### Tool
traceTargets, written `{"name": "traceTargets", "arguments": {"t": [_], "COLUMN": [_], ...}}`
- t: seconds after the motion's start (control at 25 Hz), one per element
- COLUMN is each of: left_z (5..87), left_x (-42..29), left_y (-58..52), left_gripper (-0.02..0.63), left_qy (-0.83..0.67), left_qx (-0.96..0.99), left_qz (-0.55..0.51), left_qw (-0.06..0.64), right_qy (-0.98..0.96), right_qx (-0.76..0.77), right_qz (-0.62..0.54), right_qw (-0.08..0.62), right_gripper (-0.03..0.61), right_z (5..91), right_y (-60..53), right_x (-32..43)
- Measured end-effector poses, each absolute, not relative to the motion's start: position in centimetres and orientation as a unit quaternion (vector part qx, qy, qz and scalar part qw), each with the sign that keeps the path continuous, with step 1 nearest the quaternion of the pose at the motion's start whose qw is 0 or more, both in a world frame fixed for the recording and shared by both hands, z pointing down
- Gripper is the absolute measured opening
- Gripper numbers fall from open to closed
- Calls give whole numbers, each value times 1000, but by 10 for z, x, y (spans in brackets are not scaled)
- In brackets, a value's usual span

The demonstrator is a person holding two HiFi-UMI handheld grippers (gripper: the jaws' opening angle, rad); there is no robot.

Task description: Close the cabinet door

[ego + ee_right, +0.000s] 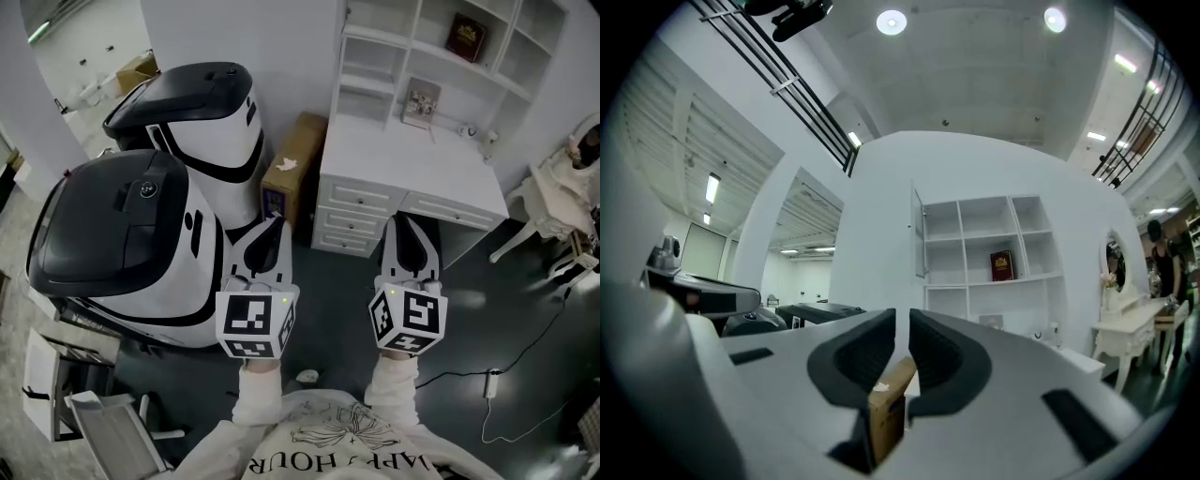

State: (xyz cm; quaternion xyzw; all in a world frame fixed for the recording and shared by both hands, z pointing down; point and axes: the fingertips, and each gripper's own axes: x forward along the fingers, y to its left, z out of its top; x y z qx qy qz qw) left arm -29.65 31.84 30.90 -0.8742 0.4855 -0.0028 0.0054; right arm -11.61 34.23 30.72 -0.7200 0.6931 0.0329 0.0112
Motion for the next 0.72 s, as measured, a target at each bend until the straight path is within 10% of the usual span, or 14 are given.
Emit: {"name": "traceTargets", "arguments": {"t": [0.72], "left_z": [320], "left_x": [-272], "left_y": [242], "left_gripper": [3], "left_qy": [501], "left_qx": [-866], "left_qz": [-8], "left_qw": [-4], "right_qy": [707], "right_qx": [-706], "right_qz": [31], "right_qw": [18], "right_gripper": [44], "right_z": [310], "right_y": [262], "right_x": [-91]}}
